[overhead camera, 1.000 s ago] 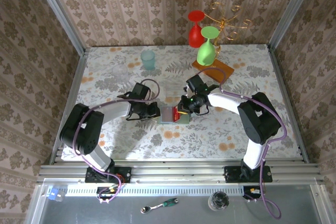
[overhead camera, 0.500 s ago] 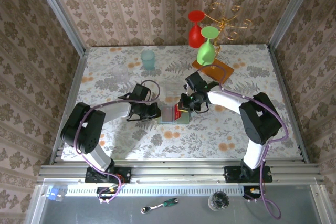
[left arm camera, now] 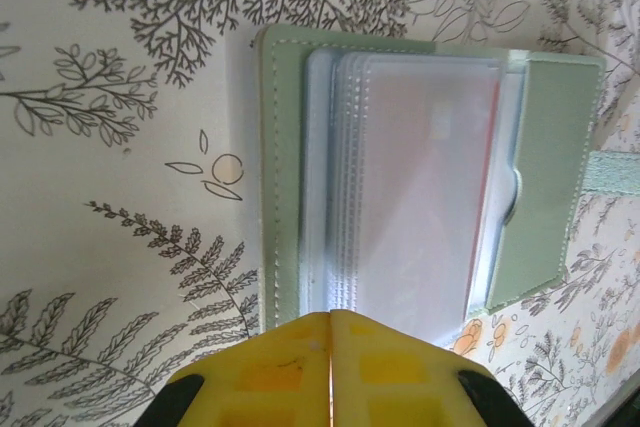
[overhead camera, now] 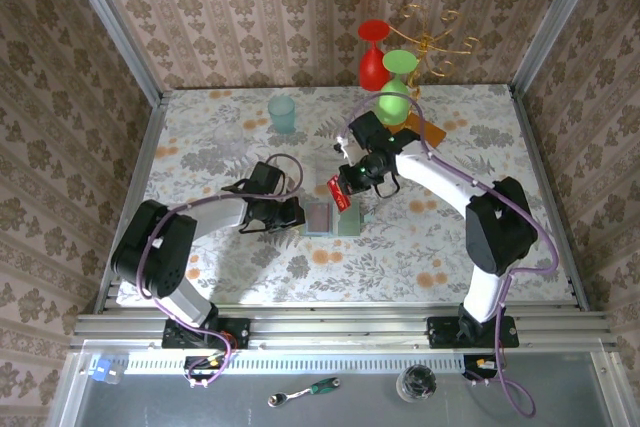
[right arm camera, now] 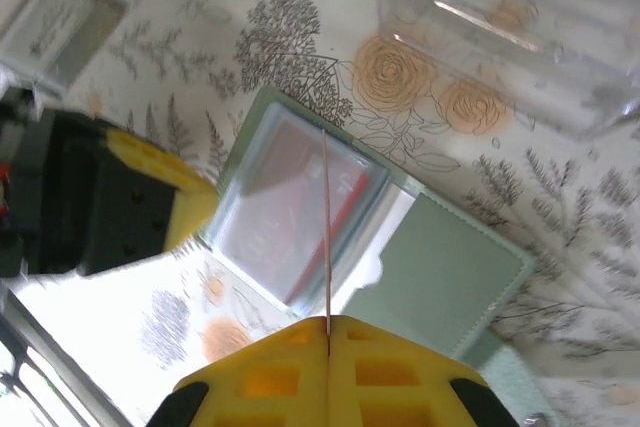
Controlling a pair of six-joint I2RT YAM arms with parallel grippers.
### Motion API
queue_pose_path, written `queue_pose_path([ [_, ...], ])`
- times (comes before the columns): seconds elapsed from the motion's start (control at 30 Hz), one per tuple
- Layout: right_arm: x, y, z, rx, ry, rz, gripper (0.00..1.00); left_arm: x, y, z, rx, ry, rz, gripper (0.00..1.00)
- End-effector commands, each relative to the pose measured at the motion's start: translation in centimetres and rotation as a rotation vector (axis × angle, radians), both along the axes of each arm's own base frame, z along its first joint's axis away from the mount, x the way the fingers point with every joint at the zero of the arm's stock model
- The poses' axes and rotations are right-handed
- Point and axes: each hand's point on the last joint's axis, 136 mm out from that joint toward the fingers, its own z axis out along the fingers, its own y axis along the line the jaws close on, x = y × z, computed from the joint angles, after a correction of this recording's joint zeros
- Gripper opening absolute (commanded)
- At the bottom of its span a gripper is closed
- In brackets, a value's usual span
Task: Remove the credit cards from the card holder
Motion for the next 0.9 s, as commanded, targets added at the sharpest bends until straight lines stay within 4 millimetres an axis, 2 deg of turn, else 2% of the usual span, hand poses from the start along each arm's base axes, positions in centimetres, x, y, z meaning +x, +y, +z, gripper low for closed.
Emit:
queue_pose_path([
  [0.0,-1.1,-1.3,-0.6,-0.181,-0.070,0.338,0.00,0.0,0.3,0.6,-0.002,-0.009,0.022,0.10],
  [0.13,-0.4,-2.0,-0.1,-0.292,-0.179,0.583,0.00,0.0,0.5,1.2,0.004,-0.024,0.026,0.10],
  [0.3,1.3,-3.3,-0.3,-0.401,-0.227,0.730,0.00,-0.3,1.3,1.6,0.033,-0.034,0.038,0.10],
  [0.43,3.1,-3.4,0.1,-0.383,-0.227,0.756,0.00,-0.8,1.8,2.0,0.035,-0.045,0.064,0.10],
  [0.6,5.2,-2.5,0.7,-0.349,-0.242,0.775,0.00,-1.4,2.3,2.4,0.054,-0.053,0.076,0.10],
  [0.87,8.4,-0.8,0.5,-0.304,-0.242,0.795,0.00,-2.2,3.4,2.7,0.086,-0.056,0.109,0.10],
])
